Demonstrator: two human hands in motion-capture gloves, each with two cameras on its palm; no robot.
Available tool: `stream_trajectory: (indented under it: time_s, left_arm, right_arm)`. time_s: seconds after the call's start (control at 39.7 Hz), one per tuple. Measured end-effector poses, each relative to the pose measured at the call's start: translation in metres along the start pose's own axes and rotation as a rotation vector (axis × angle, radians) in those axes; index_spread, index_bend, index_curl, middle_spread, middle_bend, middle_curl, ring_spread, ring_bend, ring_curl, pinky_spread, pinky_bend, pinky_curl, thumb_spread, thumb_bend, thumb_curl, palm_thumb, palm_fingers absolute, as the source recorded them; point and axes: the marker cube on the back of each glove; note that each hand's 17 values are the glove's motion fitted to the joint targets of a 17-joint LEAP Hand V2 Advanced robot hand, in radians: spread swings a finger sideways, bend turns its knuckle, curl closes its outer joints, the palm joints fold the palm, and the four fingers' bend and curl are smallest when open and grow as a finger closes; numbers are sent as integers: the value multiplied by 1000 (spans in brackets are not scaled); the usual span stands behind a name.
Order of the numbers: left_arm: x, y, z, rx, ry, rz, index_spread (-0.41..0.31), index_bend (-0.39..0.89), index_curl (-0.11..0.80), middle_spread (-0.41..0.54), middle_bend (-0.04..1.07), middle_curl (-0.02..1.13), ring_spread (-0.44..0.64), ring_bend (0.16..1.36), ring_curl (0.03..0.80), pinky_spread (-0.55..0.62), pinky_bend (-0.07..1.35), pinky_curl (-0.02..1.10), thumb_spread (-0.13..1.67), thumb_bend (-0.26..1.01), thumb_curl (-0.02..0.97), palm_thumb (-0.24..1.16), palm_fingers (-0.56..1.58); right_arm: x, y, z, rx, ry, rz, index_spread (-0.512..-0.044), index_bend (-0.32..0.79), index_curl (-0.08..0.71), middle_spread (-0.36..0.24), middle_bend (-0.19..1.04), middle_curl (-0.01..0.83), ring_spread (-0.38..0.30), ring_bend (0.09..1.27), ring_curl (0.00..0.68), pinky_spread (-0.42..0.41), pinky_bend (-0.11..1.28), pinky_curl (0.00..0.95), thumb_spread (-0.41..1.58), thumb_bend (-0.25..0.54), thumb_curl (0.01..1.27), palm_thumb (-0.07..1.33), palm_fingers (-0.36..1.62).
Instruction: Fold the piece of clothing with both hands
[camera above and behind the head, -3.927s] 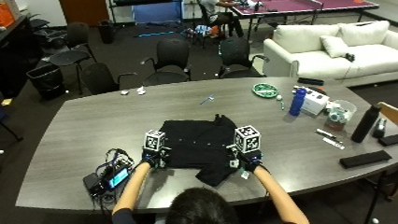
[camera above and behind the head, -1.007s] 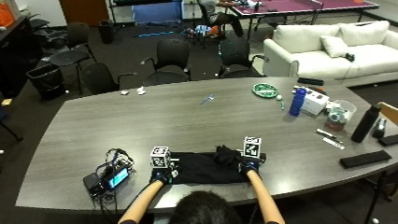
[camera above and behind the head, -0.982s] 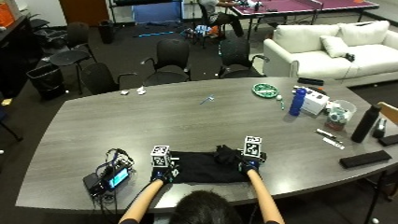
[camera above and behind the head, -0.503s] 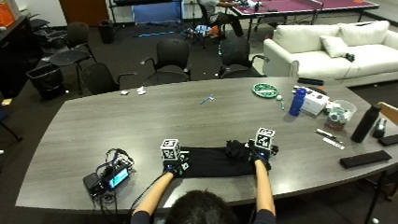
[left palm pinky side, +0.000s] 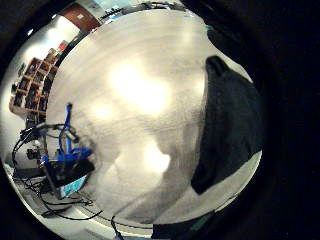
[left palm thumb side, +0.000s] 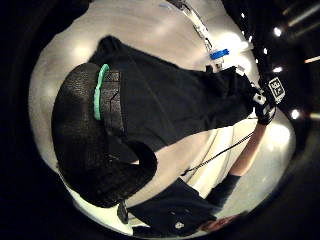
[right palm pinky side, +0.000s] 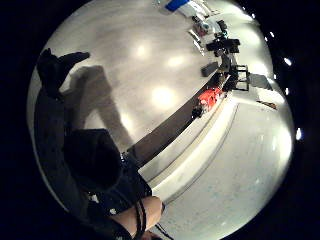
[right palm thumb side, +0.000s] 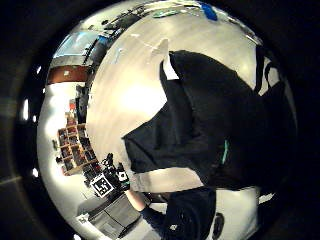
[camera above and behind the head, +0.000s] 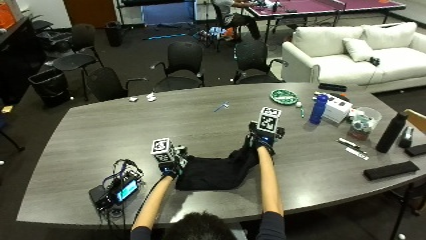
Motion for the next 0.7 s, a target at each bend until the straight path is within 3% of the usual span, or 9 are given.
stream_trajectory:
  time_s: [0.05, 0.13, 0.2, 0.33, 0.48, 0.58, 0.7]
  left_arm:
    - [-20, -14, -15, 138, -8, -56, -53, 166, 380, 29, 287, 353, 243, 484, 317, 230, 207, 341, 1379, 50, 291, 269, 467]
    - [-36, -22, -46, 346, -11, -105, -54, 127, 367, 6, 310, 370, 203, 487, 321, 181, 217, 347, 1386, 55, 296, 294, 523]
    - [-30, -2, -84, 492, 32, -84, -52, 122, 355, -12, 311, 369, 175, 482, 316, 154, 204, 342, 1387, 56, 301, 313, 536]
    - [-67, 8, -107, 552, 95, -160, -59, 131, 347, -57, 361, 394, 103, 463, 315, 73, 213, 351, 1387, 71, 320, 369, 692]
    - [-73, 51, -136, 607, 82, -183, -66, 131, 343, -76, 368, 418, 64, 444, 327, 29, 207, 369, 1385, 70, 335, 402, 732]
    - [-77, 72, -148, 679, 101, -159, -68, 128, 338, -89, 367, 425, 47, 431, 327, 8, 199, 371, 1384, 71, 346, 427, 759]
    - [-79, 93, -161, 752, 140, -135, -84, 143, 339, -110, 367, 428, 11, 409, 326, -27, 196, 373, 1385, 77, 361, 464, 844]
  right_arm:
    - [-19, -7, -10, 153, 3, 21, -256, 180, 397, -201, 434, 527, -245, 652, 462, -338, 587, 395, 575, -34, 569, 941, 1312]
    - [-61, 0, -17, 183, 25, 0, -257, 184, 406, -206, 440, 530, -246, 661, 466, -332, 581, 397, 516, -32, 589, 945, 1326]
    - [-121, 16, -17, 204, 74, -66, -259, 200, 422, -210, 450, 535, -247, 653, 467, -326, 569, 400, 449, -32, 610, 951, 1324]
    - [-222, 71, 24, 127, 212, -207, -258, 207, 444, -215, 464, 543, -247, 653, 473, -325, 561, 405, 370, -33, 637, 955, 1336]
    - [-318, 110, 105, 65, 354, -346, -256, 172, 452, -217, 466, 545, -249, 670, 480, -337, 580, 415, 342, -40, 659, 945, 1333]
    - [-356, 121, 148, 39, 363, -353, -255, 124, 433, -220, 469, 544, -253, 695, 483, -350, 613, 420, 480, -54, 642, 892, 1323]
    - [-378, 140, 151, 39, 269, -450, -244, 93, 403, -205, 410, 520, -254, 693, 476, -357, 681, 434, 677, -35, 606, 859, 1246]
